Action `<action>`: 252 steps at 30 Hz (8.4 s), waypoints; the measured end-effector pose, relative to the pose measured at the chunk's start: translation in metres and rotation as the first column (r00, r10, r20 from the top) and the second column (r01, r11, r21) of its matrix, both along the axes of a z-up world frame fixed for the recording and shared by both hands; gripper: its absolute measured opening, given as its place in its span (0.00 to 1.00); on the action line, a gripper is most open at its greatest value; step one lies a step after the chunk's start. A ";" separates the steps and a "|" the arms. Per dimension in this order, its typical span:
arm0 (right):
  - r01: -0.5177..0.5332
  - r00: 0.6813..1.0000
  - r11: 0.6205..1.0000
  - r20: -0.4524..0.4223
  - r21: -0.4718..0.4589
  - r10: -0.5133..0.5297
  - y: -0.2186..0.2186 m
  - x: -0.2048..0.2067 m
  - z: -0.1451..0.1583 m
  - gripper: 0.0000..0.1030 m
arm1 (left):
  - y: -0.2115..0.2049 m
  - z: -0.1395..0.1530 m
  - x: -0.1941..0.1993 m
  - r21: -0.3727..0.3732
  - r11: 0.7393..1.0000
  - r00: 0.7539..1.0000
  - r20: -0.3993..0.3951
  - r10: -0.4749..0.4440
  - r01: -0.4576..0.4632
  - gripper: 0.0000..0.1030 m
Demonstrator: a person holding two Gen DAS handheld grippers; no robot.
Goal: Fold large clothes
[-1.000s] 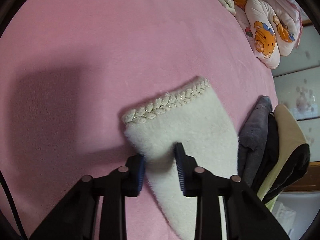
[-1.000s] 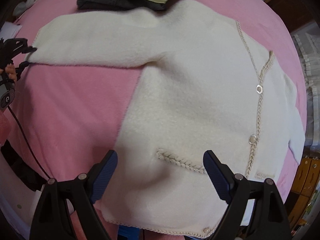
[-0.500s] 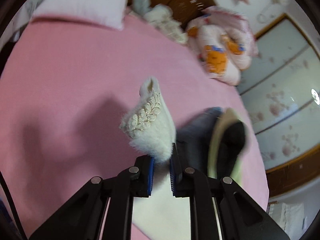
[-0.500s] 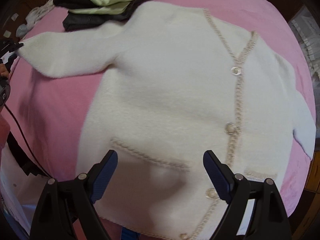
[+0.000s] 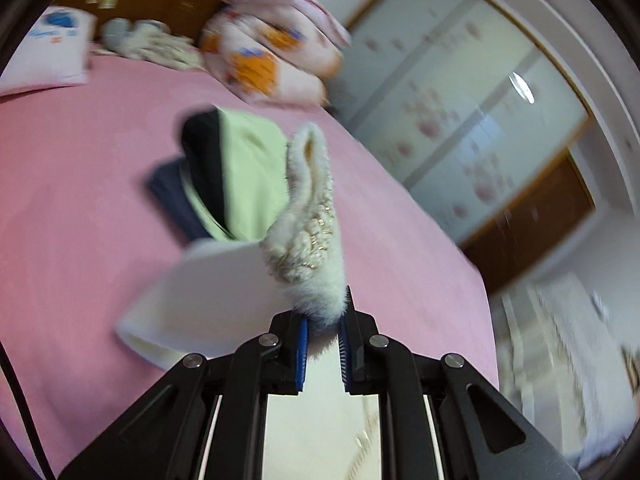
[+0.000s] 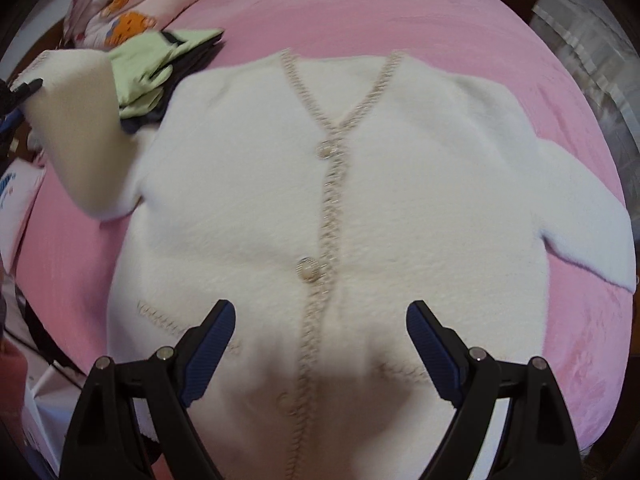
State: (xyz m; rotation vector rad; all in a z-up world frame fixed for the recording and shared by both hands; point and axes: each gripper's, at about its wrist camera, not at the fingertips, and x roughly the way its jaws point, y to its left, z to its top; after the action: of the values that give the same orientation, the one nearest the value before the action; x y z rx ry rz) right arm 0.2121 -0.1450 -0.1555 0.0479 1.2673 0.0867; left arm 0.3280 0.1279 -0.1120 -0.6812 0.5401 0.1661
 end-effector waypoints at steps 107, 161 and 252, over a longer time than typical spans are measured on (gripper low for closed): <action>0.664 0.742 0.741 0.039 0.099 -0.669 -0.130 0.089 -0.078 0.22 | 0.201 -0.147 -0.085 0.129 0.926 0.717 -0.673 -0.181 0.355 0.10; 0.820 0.268 0.193 -0.063 0.539 -0.961 -0.540 -0.078 -0.090 0.49 | -0.375 -0.094 -0.108 0.010 0.544 0.397 -0.696 -0.599 0.839 0.73; 0.361 0.924 0.909 0.051 0.208 -0.379 -0.208 0.001 -0.070 0.13 | -0.113 -0.134 -0.015 -0.265 0.890 0.801 -0.395 -0.451 0.370 0.14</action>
State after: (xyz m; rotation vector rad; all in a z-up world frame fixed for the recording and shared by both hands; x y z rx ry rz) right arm 0.2136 -0.3526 -0.2250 0.4497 1.1361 -0.1152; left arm 0.3132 0.0150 -0.2462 -0.6808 1.1499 -0.1462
